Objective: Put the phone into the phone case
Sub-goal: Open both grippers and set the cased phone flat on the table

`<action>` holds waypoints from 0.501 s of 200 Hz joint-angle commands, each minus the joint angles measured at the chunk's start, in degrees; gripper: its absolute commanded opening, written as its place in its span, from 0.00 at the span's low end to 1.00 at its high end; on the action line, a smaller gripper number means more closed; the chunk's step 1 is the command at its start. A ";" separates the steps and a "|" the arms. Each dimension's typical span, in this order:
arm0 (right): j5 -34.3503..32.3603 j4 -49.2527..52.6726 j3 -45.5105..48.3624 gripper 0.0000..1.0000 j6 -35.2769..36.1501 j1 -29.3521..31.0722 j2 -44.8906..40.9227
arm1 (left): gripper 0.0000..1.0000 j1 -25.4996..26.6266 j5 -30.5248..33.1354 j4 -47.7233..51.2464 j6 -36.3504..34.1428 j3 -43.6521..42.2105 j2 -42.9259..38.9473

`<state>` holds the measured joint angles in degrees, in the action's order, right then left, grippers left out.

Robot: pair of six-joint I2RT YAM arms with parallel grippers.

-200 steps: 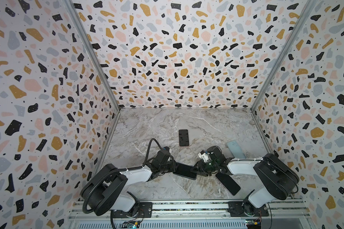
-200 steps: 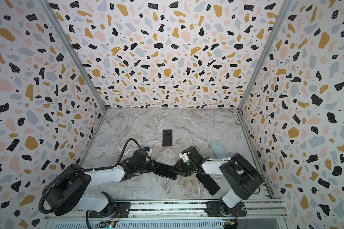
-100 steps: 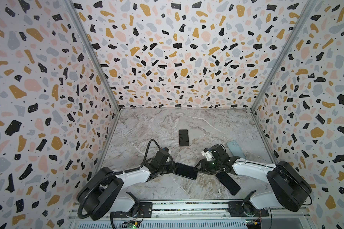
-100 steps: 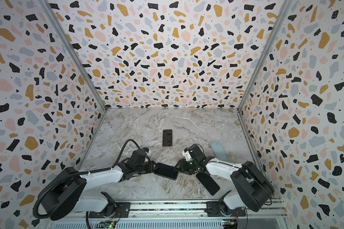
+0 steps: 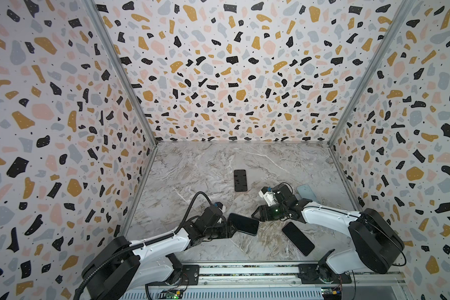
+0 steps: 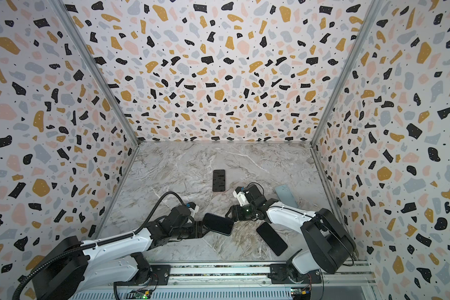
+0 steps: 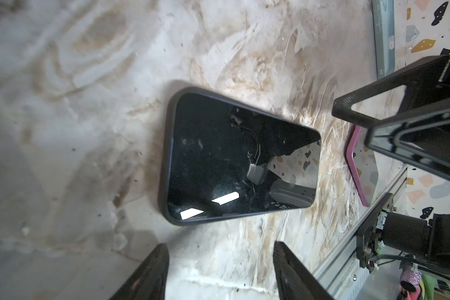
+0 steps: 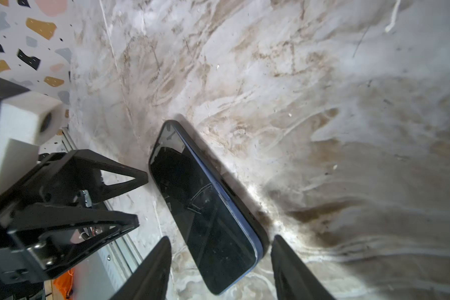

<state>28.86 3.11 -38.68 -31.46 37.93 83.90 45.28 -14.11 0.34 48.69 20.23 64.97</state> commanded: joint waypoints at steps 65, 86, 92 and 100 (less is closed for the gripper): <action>1.65 0.33 0.07 0.60 4.24 1.11 1.52 | 0.62 1.04 1.55 -1.79 0.74 1.28 3.47; -1.96 3.47 0.35 0.57 2.45 1.69 -0.72 | 0.61 0.33 4.30 0.37 -0.11 2.05 3.81; -3.97 5.31 0.51 0.56 1.05 1.86 -2.11 | 0.60 -0.19 4.62 0.52 0.10 1.67 3.58; -7.89 7.67 1.06 0.56 -1.57 2.06 -4.46 | 0.59 -0.77 4.46 -0.20 0.88 0.61 2.75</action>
<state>28.45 4.25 -38.54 -28.67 39.29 85.23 45.71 -12.43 -1.37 50.04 21.08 68.31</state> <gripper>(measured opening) 0.562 0.601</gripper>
